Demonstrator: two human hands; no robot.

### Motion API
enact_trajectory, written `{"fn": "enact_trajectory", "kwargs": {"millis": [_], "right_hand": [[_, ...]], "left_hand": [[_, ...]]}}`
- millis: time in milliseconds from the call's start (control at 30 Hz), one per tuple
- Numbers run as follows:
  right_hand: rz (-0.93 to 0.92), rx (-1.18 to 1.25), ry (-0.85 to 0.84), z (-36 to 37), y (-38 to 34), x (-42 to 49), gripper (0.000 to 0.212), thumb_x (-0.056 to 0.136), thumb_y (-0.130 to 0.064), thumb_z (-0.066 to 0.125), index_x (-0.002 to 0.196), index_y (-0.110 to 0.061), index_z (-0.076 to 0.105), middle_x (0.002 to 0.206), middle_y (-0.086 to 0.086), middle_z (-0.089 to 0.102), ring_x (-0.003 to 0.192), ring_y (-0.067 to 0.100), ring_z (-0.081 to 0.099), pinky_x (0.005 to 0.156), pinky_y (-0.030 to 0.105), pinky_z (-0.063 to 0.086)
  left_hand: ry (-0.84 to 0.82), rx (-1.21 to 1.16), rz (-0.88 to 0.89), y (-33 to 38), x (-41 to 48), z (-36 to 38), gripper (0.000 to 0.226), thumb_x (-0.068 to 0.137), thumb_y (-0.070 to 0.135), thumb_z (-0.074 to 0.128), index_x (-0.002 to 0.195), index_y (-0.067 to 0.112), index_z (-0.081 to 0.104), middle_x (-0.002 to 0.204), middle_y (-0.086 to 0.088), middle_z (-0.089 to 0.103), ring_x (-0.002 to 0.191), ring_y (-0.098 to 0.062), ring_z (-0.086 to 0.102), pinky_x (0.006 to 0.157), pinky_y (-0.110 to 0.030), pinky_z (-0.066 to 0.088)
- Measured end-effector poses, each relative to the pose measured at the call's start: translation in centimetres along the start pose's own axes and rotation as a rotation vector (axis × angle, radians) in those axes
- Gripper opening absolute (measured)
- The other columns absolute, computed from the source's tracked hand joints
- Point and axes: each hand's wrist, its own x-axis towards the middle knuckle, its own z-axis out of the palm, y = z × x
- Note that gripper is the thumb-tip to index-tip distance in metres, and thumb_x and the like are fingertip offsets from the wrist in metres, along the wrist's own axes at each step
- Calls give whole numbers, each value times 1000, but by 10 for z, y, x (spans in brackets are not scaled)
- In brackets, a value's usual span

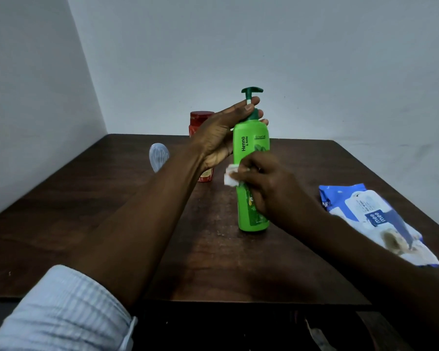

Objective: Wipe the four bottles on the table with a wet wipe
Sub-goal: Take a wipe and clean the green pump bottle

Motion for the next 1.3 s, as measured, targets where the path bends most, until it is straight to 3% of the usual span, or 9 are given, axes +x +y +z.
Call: {"fn": "enact_trajectory", "kwargs": {"millis": [167, 400, 533, 700, 867, 1000, 1133, 1200, 1300], "right_hand": [[3, -43, -177, 8, -13, -44, 34, 76, 2, 70, 109, -5, 73, 110, 16, 62, 93, 35, 61, 65, 46, 58], [-96, -76, -307, 9, -25, -73, 34, 87, -23, 48, 102, -9, 76, 105, 11, 66, 88, 29, 67, 61, 37, 59], [-47, -30, -338, 7, -23, -69, 31, 92, -18, 49, 110, -9, 73, 113, 11, 61, 99, 28, 60, 74, 32, 56], [-7, -23, -183, 6, -14, -48, 27, 83, -5, 62, 107, -3, 74, 107, 18, 64, 92, 36, 65, 66, 45, 60], [34, -15, 81, -8, 3, 4, 29, 86, -4, 54, 102, -3, 78, 99, 18, 66, 88, 34, 64, 74, 32, 51], [82, -15, 276, -17, 11, 39, 20, 82, 4, 69, 97, -3, 79, 94, 18, 67, 84, 37, 65, 74, 31, 48], [123, 13, 341, -24, 13, 54, 20, 89, -9, 63, 99, -9, 80, 96, 14, 66, 93, 35, 65, 74, 41, 55], [126, 11, 346, -23, 12, 54, 19, 88, -6, 64, 99, -9, 80, 96, 13, 66, 93, 34, 64, 74, 41, 53], [134, 20, 367, -21, 13, 48, 23, 85, 0, 65, 100, -9, 80, 98, 13, 68, 93, 34, 64, 77, 38, 52]], "left_hand": [[-5, 24, 4, 0, -1, 1, 25, 99, 11, 59, 123, 8, 64, 103, -10, 71, 113, -32, 66, 99, -41, 54], [0, 44, -2, 0, 0, 0, 28, 99, 14, 59, 126, 9, 64, 107, -11, 72, 119, -34, 65, 101, -42, 53], [-5, 39, 3, 1, -1, 0, 27, 99, 14, 58, 124, 9, 64, 107, -11, 71, 119, -33, 64, 101, -41, 53], [-23, 43, 3, 2, -2, 2, 25, 98, 14, 59, 122, 9, 66, 108, -12, 69, 123, -34, 61, 106, -42, 50], [-83, 4, -17, 1, -5, 8, 23, 98, 13, 58, 120, 9, 65, 104, -11, 67, 117, -29, 59, 106, -43, 47], [-136, -10, -21, 3, -9, 10, 30, 97, 8, 53, 126, 7, 60, 96, -8, 69, 86, -15, 69, 72, -23, 58], [-194, 3, 22, 3, -13, 10, 31, 86, -3, 44, 84, 7, 74, 63, -1, 67, 54, -7, 65, 55, -21, 55], [-199, -35, 7, 4, -14, 8, 47, 95, -5, 37, 73, 8, 77, 61, -2, 67, 53, -8, 65, 55, -21, 56], [-181, -41, -14, 5, -12, 6, 30, 100, 6, 47, 102, 10, 77, 90, -7, 69, 82, -13, 66, 81, -29, 58]]}}
